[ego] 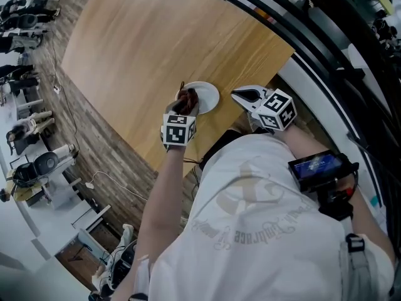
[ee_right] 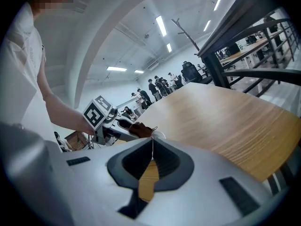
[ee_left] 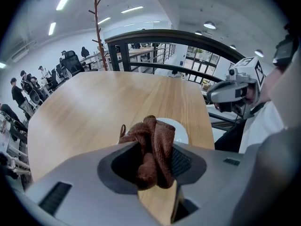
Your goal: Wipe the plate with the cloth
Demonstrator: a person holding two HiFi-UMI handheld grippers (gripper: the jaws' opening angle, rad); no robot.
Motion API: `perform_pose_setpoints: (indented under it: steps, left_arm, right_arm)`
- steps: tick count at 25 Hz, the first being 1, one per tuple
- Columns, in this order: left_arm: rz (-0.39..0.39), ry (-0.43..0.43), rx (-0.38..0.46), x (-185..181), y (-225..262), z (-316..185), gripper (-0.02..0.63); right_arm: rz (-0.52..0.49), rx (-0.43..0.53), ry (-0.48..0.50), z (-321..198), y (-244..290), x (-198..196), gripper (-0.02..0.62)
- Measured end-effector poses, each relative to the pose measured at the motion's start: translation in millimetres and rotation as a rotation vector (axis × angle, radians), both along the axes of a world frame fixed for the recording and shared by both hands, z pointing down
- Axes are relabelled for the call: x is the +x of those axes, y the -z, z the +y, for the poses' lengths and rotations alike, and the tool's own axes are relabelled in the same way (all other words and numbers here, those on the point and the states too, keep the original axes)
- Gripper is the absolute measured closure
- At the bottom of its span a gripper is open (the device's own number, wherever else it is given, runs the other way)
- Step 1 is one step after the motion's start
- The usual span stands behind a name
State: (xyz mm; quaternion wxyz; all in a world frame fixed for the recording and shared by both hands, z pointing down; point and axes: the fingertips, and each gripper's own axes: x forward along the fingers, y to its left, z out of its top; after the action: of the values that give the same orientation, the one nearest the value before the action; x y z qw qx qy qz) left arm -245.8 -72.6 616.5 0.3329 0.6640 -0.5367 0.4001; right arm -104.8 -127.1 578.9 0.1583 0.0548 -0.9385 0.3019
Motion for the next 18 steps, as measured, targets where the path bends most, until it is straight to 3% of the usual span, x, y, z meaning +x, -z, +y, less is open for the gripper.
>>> perform_pose_setpoints:
  steps: [10,18]
  left_arm:
    - [0.016,0.054,0.036,-17,-7,-41,0.437]
    - [0.042,-0.003,0.027,-20,0,-67,0.437]
  right_arm:
    - [0.011,-0.011,-0.038,-11,-6,10,0.58]
    - [0.03,-0.021,-0.047,-11,-12,22,0.58]
